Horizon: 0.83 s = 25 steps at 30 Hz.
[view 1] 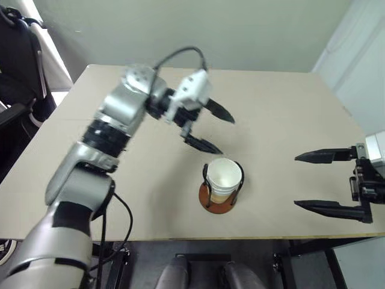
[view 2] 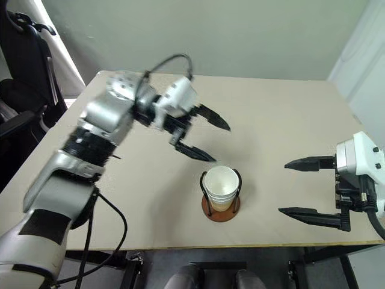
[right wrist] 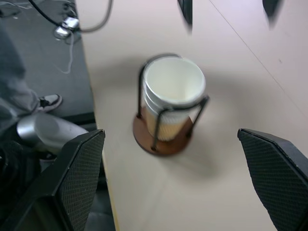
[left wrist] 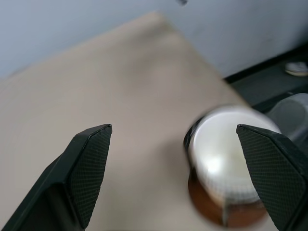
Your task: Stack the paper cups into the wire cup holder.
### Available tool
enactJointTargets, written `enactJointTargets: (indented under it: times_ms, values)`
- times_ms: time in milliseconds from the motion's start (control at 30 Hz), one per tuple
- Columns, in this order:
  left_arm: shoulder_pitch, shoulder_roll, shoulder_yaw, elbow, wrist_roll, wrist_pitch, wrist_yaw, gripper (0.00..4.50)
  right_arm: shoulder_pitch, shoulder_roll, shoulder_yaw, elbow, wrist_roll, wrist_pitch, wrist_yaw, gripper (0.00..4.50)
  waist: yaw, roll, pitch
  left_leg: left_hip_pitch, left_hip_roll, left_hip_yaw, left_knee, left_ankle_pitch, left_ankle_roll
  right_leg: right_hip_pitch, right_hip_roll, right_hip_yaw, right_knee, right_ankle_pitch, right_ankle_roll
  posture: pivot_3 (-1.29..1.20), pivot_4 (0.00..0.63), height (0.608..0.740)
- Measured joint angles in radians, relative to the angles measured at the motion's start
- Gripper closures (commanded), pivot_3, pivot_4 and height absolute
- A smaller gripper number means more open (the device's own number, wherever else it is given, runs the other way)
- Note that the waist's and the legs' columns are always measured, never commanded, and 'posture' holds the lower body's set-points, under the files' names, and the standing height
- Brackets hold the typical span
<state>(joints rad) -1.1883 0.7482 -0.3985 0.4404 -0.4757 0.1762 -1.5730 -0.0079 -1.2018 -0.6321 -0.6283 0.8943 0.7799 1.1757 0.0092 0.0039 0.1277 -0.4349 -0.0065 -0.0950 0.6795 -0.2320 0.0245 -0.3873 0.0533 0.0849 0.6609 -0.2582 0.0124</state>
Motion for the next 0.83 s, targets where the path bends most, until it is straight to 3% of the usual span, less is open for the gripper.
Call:
enactJointTargets:
  times_ms: [167, 233, 300, 567, 833]
  values:
    - [0.358, 0.263, 0.188, -0.158, -0.030, 0.156, 0.017, 0.06, 0.020, 0.004, 0.033, 0.163, -0.080, -0.066, 0.080, 0.00, -0.006, 0.001, 0.000, -0.002, 0.000, 0.001, -0.002, 0.006, -0.010, -0.003, 0.000, 0.001, 0.000, -0.001, 0.002, 0.00, 0.150, 0.740]
    - [0.458, 0.302, 0.265, -0.207, -0.053, 0.211, 0.044, 0.06, 0.013, 0.003, 0.054, 0.224, -0.109, -0.095, 0.107, 0.00, 0.005, 0.000, 0.000, -0.002, 0.000, 0.000, -0.002, 0.005, -0.009, -0.003, -0.001, 0.001, -0.001, -0.001, 0.001, 0.00, 0.150, 0.740]
    - [0.525, 0.320, 0.337, -0.271, -0.075, 0.256, 0.084, 0.06, -0.020, 0.003, 0.103, 0.258, -0.127, -0.121, 0.128, 0.00, 0.018, 0.000, 0.000, -0.001, -0.001, -0.001, -0.001, 0.000, 0.001, -0.003, -0.001, 0.001, -0.001, 0.000, -0.001, 0.00, 0.150, 0.740]
    - [0.763, 0.331, 0.534, -0.463, -0.130, 0.363, 0.213, 0.06, -0.236, 0.000, 0.324, 0.387, -0.193, -0.190, 0.186, 0.00, 0.011, 0.001, 0.000, 0.004, 0.000, 0.000, -0.002, 0.004, -0.001, 0.000, -0.002, -0.001, 0.001, 0.005, -0.008, 0.00, 0.150, 0.740]
    - [0.868, 0.346, 0.623, -0.520, -0.130, 0.396, 0.233, 0.06, -0.333, -0.009, 0.383, 0.466, -0.233, -0.217, 0.250, 0.00, 0.005, 0.001, 0.000, 0.007, 0.000, 0.000, -0.009, 0.004, -0.003, 0.000, -0.002, 0.000, 0.001, 0.004, -0.011, 0.00, 0.150, 0.740]
